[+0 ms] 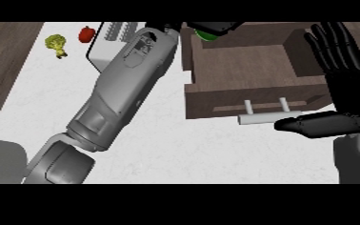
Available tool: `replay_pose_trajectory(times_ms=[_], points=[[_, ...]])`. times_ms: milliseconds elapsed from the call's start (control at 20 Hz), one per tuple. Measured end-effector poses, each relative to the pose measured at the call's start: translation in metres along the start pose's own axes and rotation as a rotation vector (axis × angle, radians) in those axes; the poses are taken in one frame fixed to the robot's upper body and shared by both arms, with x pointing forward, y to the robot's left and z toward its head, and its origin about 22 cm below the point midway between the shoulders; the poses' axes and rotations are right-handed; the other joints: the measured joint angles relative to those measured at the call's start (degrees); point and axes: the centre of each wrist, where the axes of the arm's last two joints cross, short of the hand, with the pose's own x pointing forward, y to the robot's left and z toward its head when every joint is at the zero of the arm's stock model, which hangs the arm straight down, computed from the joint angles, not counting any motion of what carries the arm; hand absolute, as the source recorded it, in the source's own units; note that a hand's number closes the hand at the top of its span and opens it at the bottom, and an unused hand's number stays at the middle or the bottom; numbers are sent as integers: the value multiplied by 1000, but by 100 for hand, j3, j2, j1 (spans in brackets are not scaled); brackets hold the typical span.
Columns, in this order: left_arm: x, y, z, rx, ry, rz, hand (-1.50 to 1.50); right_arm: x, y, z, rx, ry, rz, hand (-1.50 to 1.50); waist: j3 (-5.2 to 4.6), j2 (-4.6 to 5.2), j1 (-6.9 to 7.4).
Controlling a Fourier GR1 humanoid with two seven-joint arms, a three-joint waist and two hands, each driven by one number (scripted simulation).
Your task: Pick up the cup, place it into the drawer and close the drawer
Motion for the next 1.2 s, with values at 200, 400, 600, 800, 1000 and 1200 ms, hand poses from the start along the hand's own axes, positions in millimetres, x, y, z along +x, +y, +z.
replay_pose_trajectory(times_ms=[200, 400, 600, 800, 1000, 1200], points=[[-10, -5, 1, -20, 74, -63, 150, 1, 0, -4, 21, -13, -9, -150, 3, 44, -166], [-24, -7, 7, -90, 152, -120, 150, 2, 4, -10, 37, -29, -16, -150, 5, 94, -323], [-38, -5, 14, -134, 202, -153, -150, 5, 8, -17, 58, -47, -22, -150, 6, 143, -488], [-49, -3, 22, -146, 210, -147, -150, 6, 13, -21, 98, -62, -38, -150, 4, 184, -653], [-52, -4, 26, -118, 189, -66, -150, 5, 25, -27, 203, -74, -98, 150, 1, 222, -767], [-45, -5, 24, -105, 134, 47, -150, 8, 40, -32, 364, -99, -164, 150, -4, 218, -793]])
